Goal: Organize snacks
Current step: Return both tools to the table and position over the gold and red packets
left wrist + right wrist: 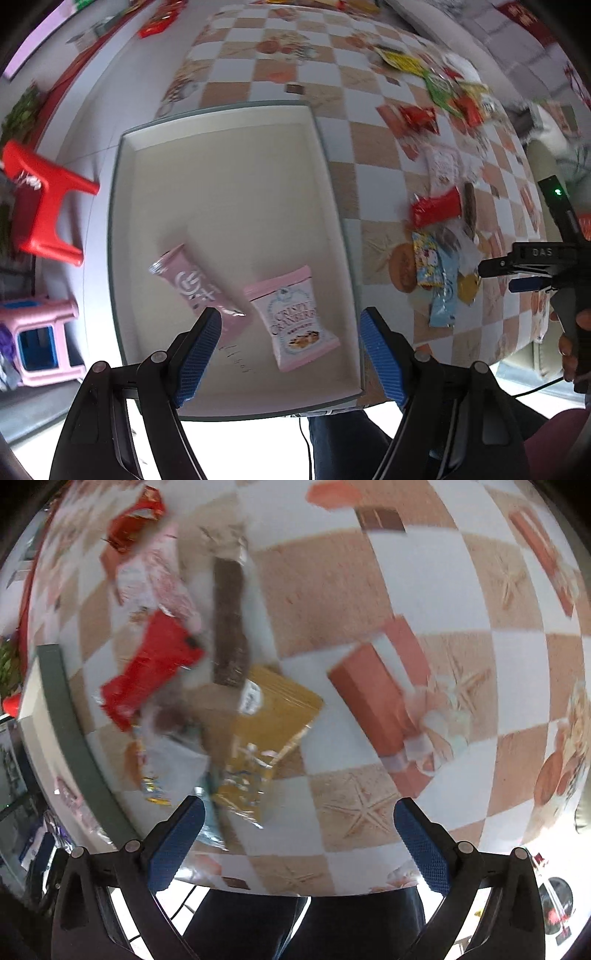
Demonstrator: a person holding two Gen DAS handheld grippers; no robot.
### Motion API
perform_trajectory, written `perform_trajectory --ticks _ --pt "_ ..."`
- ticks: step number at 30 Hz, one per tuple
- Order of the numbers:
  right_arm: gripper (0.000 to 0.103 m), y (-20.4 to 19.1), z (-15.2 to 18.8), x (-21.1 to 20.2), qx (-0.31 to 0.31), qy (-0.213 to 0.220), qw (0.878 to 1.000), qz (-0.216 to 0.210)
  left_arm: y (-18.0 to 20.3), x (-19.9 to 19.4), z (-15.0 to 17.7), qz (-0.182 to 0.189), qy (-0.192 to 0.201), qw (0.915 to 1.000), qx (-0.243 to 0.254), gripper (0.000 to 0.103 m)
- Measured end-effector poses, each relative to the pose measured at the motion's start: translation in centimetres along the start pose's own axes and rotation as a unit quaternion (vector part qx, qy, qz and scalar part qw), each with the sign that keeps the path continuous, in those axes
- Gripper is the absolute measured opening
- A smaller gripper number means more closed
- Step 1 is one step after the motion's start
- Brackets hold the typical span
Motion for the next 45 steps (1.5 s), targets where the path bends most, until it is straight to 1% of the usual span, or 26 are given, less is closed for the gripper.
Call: perform_trajectory --ticks 3,6,9,10,13,17,20,23,25,26,30,31,32,34,36,37,38,39,40,41,42,45 --pt "0.103 -0.6 -0.3 0.9 -0.01 0.0 1.0 0.005 1.1 -0.1 -0.2 -0.005 -0.001 0.9997 0.024 0.081" --pt "0.103 -2.0 -0.8 1.9 -0.032 0.006 0.999 0.023 2.3 -0.4 -0.4 -0.011 0.001 0.9987 0.049 0.081" --pt "0.103 -2.7 -1.3 2.3 -0.06 0.013 0.996 0.065 3.3 -0.7 -0.6 -0.014 0.002 0.9975 0.069 0.081" --pt "0.103 -3.0 -1.3 2.5 -0.067 0.016 0.995 0.074 3.8 -0.8 -0.7 -0.015 0.001 0.997 0.075 0.081" --pt "0.103 -1.9 -1.5 2.1 -0.072 0.021 0.992 0.101 5.1 -1.0 -1.3 -0.016 0.004 0.9956 0.093 0.081" --pt "0.103 0.7 -1.8 0.7 -0.053 0.036 0.993 0.1 7.5 -1.1 -2.8 -0.016 0.01 0.9929 0.118 0.081" --pt "0.103 1.3 -1.7 0.5 -0.066 0.033 0.992 0.098 9.3 -1.1 -4.1 -0.018 0.016 0.9901 0.138 0.081" --pt "0.103 0.3 -1.5 1.1 -0.094 0.017 0.989 0.109 11.8 -0.6 -5.8 -0.024 0.021 0.985 0.169 0.081" --pt "0.103 0.1 -1.1 1.3 -0.096 0.015 0.989 0.11 13.2 0.1 -6.9 -0.028 0.022 0.9809 0.191 0.081" --pt "0.103 -0.1 -1.1 1.4 -0.095 0.015 0.989 0.11 14.2 0.5 -7.6 -0.032 0.024 0.9776 0.207 0.081" --pt "0.103 0.9 -1.2 0.7 -0.101 0.02 0.989 0.11 17.0 2.1 -9.6 -0.036 0.029 0.9672 0.25 0.081" --pt "0.103 1.2 -1.1 0.3 -0.102 0.021 0.988 0.111 17.7 2.6 -10.0 -0.034 0.028 0.9659 0.255 0.081" --pt "0.103 1.1 -0.9 0.3 -0.103 0.023 0.988 0.111 18.2 3.2 -10.4 -0.03 0.023 0.9648 0.26 0.081" --pt "0.103 1.8 -0.1 -0.2 -0.106 0.025 0.988 0.111 19.4 4.9 -10.9 -0.026 0.002 0.9619 0.272 0.081" --pt "0.103 1.9 -0.1 -0.6 -0.11 0.024 0.987 0.112 19.9 6.6 -10.9 -0.039 -0.019 0.9582 0.283 0.081" --pt "0.103 1.9 0.2 -0.6 -0.114 0.022 0.987 0.113 20.0 7.2 -10.9 -0.045 -0.026 0.9576 0.283 0.081" --pt "0.103 1.9 0.4 -0.5 -0.117 0.021 0.986 0.114 19.8 8.0 -11.0 -0.062 -0.034 0.9585 0.276 0.082" --pt "0.103 1.8 0.7 -0.3 -0.12 0.02 0.986 0.115 19.4 8.3 -11.2 -0.066 -0.036 0.9624 0.261 0.085" --pt "0.103 1.7 0.9 -0.2 -0.122 0.02 0.986 0.115 18.8 8.3 -11.5 -0.065 -0.035 0.9696 0.233 0.085" --pt "0.103 1.8 0.9 -0.3 -0.123 0.021 0.985 0.115 17.8 8.5 -11.8 -0.063 -0.043 0.9776 0.196 0.085" --pt "0.103 1.8 1.2 -0.2 -0.122 0.02 0.986 0.116 17.0 8.7 -12.0 -0.06 -0.053 0.9829 0.166 0.085" --pt "0.103 1.6 1.3 -0.1 -0.12 0.016 0.986 0.116 15.2 8.7 -11.9 -0.036 -0.067 0.9901 0.118 0.085"
Point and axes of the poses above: each gripper's, at about its wrist camera, not at the fingertips, and x roughly the way its jaws point, y to its right, z to its underside, the point moved 4 cm from there along x, roughly the way its jaws point, and after that the axes turned 13 degrees about -z, right-handed, at the moved point
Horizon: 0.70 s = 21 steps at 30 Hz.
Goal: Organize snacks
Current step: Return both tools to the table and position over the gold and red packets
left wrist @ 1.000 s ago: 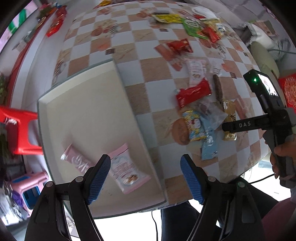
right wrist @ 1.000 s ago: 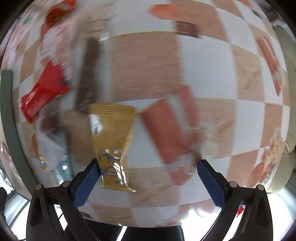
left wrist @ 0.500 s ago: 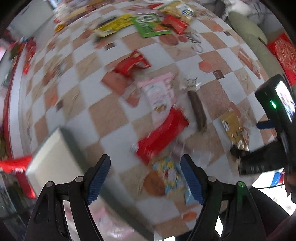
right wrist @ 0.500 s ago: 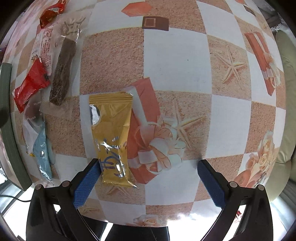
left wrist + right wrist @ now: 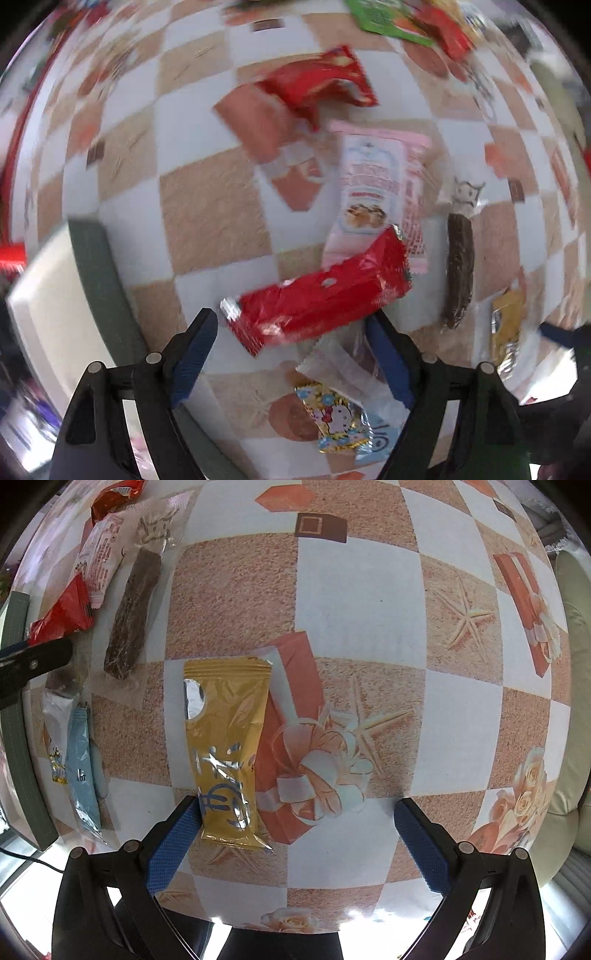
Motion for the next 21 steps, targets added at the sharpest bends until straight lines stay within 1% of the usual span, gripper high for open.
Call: perform_trajectory --ticks 6,8,12,14,18,21 --pt "0.103 0.2 -0.4 0.1 -0.001 0.003 1.0 0.0 -0.4 -1.1 0.8 0.012 0.026 0.9992 0.027 0.085" --pt "0.103 0.2 -0.5 0.2 -0.002 0.006 1.0 0.0 0.2 -1.7 1.4 0.011 0.032 0.9989 0.031 0.085" --pt "0.103 0.2 -0.5 -0.1 -0.006 0.009 1.0 0.0 0.5 -1.6 1.5 0.01 0.034 0.9985 0.042 0.085" --pt "0.103 0.2 -0.4 -0.3 -0.008 0.011 1.0 0.0 0.7 -1.8 1.6 0.005 0.031 0.9983 0.049 0.086" --pt "0.103 0.2 -0.2 -0.3 -0.011 0.014 1.0 0.001 2.0 -1.3 0.4 -0.01 0.031 0.9966 0.075 0.086" --pt "0.103 0.3 0.1 -0.3 -0.012 0.015 1.0 0.001 3.1 -0.9 0.0 -0.029 0.038 0.9931 0.107 0.086"
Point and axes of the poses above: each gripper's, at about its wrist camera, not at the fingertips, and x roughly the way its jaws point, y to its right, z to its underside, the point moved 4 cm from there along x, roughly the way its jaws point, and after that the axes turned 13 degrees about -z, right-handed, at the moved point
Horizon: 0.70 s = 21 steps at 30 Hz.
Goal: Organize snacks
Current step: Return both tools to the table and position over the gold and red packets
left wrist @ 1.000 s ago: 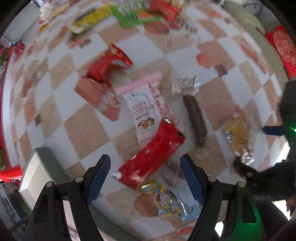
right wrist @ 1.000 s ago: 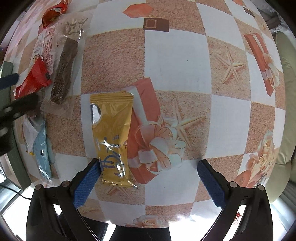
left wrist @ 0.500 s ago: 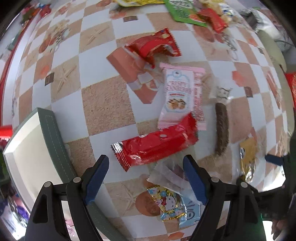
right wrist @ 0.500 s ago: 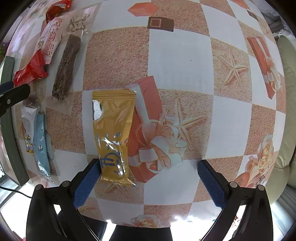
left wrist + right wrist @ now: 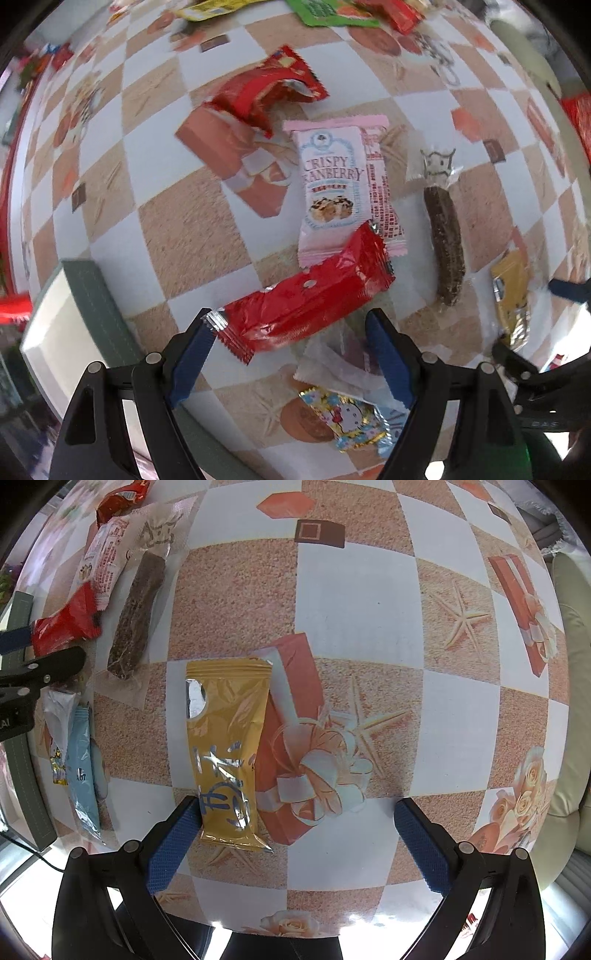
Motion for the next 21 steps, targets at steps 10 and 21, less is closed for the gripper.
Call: perform_trajectory --ticks 10,21 --pt "0.103 0.2 0.2 -0.2 0.003 -0.005 1.0 0.0 1.1 -0.5 0.1 0.038 -0.018 0.9988 -0.024 0.07" --pt "0.103 0.1 0.2 -0.4 0.0 0.009 1.0 0.001 3.0 -3.4 -1.0 -0.011 0.046 0.9983 0.035 0.077"
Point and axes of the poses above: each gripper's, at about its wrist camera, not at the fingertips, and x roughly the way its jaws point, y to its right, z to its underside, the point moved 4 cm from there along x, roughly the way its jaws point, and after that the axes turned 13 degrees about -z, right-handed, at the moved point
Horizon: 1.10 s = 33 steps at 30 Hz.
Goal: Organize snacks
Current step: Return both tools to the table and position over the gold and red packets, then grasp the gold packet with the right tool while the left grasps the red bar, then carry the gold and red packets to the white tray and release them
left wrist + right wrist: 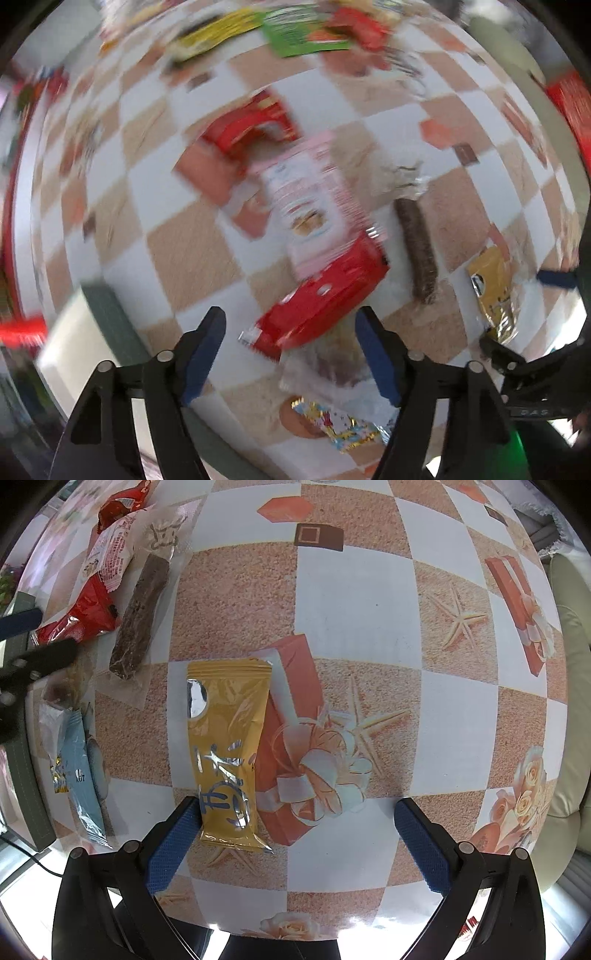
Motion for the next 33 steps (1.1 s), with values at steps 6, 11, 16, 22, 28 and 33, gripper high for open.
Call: perform_trajectory --ticks 6,11,16,22,28,33 --pt "0.103 0.0 0.1 -0.2 0.0 -0.002 1.0 0.0 3.0 0.5 -1.2 0.022 -0.02 0.9995 0.009 0.045" --pt "0.103 0.0 -0.8 0.1 0.014 -0.028 1.0 -0.001 1.3 1.0 0.2 0.05 -0.051 0.9938 -0.085 0.036" --pt "0.103 -0.9 -2.6 -0.1 0.005 -0.025 1.0 0.0 1.9 1.1 0.3 0.029 -0.046 0.9957 -0.075 0.044" --pt "0.093 -2.0 -3.4 -0.4 -0.036 -0.03 0.999 0.008 2.0 0.9 -1.4 0.035 -0.052 0.9941 -0.089 0.051" --pt "0.023 -2.3 -4.5 -2.7 -0.065 -0.007 0.998 -0.001 -1.2 0.2 1.2 0.047 -0.046 0.9932 -0.096 0.022" --pt "0.023 -0.7 -5.9 -3.9 0.011 0.007 0.995 -0.102 -2.7 -1.2 3.5 0.075 -0.035 0.985 -0.151 0.022"
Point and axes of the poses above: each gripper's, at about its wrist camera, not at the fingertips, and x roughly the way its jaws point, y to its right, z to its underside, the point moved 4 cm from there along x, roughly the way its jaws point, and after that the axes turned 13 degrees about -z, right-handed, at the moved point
